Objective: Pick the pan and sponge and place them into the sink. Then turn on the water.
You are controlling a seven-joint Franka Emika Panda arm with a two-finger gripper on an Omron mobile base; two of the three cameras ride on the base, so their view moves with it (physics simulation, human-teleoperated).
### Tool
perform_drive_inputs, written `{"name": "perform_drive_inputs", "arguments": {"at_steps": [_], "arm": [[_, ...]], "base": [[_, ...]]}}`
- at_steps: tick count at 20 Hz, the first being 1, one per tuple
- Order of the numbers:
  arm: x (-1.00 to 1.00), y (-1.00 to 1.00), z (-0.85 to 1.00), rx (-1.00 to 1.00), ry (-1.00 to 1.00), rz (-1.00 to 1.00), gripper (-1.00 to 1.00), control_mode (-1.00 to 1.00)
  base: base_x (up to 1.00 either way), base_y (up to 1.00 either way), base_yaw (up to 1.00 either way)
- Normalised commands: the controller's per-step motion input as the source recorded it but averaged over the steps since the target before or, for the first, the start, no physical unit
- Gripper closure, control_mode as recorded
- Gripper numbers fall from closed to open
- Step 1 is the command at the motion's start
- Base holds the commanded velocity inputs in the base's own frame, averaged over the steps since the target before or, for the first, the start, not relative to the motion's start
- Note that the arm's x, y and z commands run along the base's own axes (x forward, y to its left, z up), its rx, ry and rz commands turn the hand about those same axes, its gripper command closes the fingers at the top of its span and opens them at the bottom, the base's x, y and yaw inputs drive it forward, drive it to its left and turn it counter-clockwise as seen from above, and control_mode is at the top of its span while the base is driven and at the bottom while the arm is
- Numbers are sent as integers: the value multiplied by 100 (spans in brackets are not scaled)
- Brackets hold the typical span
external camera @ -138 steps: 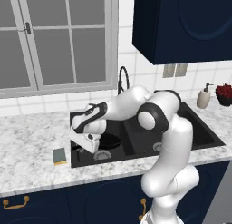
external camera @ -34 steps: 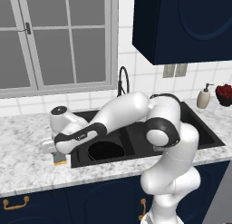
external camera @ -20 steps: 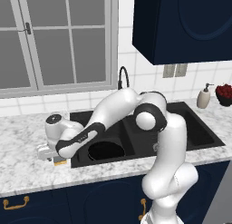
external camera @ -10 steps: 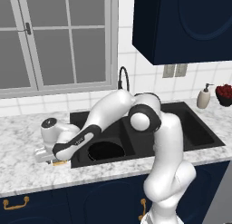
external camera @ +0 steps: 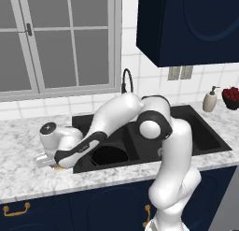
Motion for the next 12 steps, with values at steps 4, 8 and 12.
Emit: {"name": "perform_drive_inputs", "arguments": {"at_steps": [4,8,12], "arm": [[-13,-96,80,2,-15,0,100,-100],[0,-99,80,1,-3,0,100,-100],[0,-100,31,4,-2,0,100,-100]], "base": [[0,0,0],[0,0,0],[0,0,0]]}}
